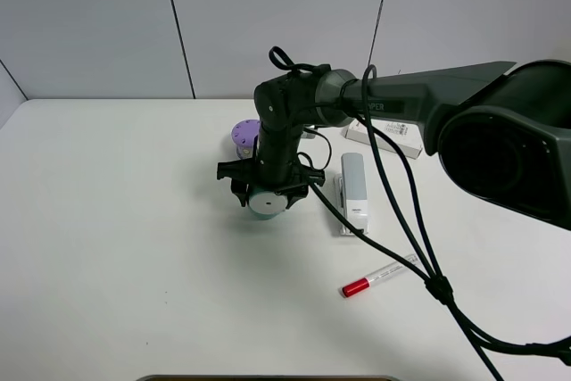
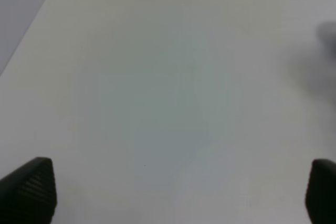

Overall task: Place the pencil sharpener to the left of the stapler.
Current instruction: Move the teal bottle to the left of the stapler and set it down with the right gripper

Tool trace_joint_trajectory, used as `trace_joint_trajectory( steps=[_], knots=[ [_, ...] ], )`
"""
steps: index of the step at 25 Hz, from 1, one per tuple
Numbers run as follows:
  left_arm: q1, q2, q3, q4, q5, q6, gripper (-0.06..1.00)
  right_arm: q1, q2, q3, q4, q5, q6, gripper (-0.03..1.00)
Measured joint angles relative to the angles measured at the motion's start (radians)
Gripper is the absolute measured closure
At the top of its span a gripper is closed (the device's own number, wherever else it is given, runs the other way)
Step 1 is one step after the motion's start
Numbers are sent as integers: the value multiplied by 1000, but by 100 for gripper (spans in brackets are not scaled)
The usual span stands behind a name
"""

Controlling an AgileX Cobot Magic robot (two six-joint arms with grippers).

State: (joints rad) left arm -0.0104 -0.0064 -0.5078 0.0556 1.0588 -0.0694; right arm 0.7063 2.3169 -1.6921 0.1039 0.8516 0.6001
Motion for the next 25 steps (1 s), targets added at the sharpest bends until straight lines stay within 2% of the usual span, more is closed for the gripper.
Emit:
trace_joint_trajectory(
  steps=[15, 17, 21, 25],
  knots=[
    [0, 0, 0, 0, 0, 0, -1, 0, 0, 0, 0, 0, 0, 29],
    [0, 0, 0, 0, 0, 0, -1, 0, 1, 0, 6, -5, 0, 24],
    [0, 0, 0, 0, 0, 0, -1, 2, 2, 0, 14, -7, 0, 8],
    [0, 0, 0, 1, 0, 0, -1, 3, 2, 0, 15, -7, 0, 2]
  ],
)
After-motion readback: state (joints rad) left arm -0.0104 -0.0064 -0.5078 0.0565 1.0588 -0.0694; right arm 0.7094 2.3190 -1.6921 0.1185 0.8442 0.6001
